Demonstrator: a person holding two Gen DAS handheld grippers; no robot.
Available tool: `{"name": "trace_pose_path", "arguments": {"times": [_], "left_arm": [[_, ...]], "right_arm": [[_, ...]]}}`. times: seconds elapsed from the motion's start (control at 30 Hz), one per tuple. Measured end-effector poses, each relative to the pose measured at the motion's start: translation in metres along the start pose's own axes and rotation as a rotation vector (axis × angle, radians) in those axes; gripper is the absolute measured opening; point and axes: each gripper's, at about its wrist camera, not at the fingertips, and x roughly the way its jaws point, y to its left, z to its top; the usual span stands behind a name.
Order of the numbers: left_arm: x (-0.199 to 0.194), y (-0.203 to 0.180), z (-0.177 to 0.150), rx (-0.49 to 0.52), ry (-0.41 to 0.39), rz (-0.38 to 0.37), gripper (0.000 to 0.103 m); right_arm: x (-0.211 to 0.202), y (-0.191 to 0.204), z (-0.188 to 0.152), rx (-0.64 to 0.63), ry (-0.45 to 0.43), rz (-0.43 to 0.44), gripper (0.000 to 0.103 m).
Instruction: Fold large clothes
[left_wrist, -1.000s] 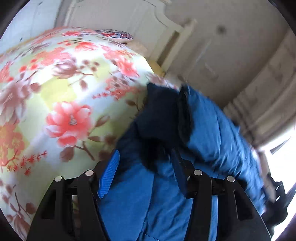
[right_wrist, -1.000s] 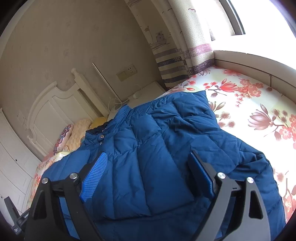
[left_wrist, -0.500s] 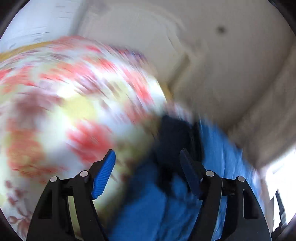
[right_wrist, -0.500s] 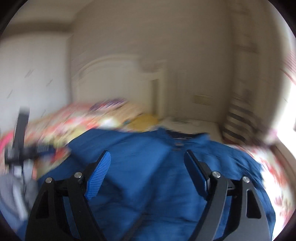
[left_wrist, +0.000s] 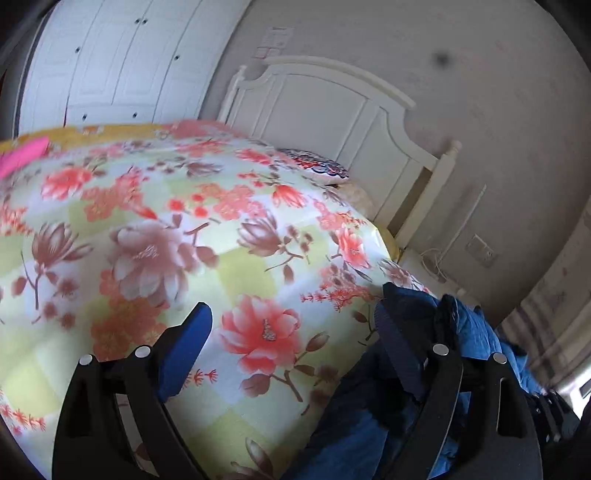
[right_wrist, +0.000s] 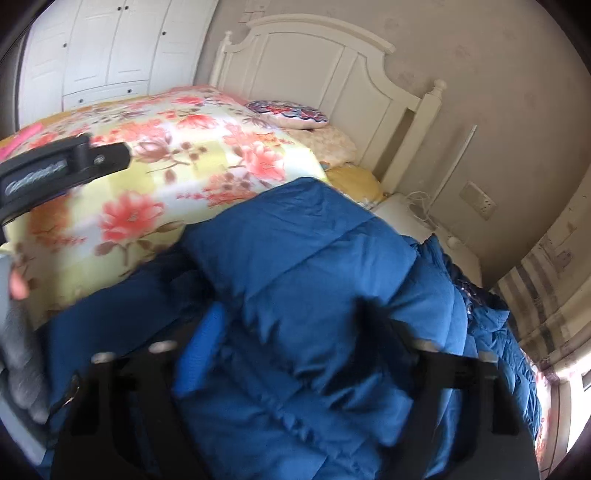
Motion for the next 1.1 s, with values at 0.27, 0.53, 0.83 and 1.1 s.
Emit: {"name": "trace_pose_path", "arguments": {"times": [0.27,0.53,0.83,1.1], "left_arm": [[0.002,0.000,0.000,-0.007,0.013,-0.003,0.083],[0.005,-0.008,-0.004,0.033,0.028,-0.004,0.089],[0.009,-0.012,-0.005,0.056,0.038,0.006,0.089],[0.010,-0.010,-0.005,0.050,0.042,0.004,0.089]], "right_arm": [[-0.101,-0.205,-0.095,0.966,-0.362,0.196,0.020],[-0.084,-0.279,-0.244,1.396,-0.191,0.181,0.077],[-0.073,-0.271,-0.224,1.302,-0.128,0.167,0.021],[-0.106,-0.269,-0.186,1.101,-0.260,0.076,0.021]]}}
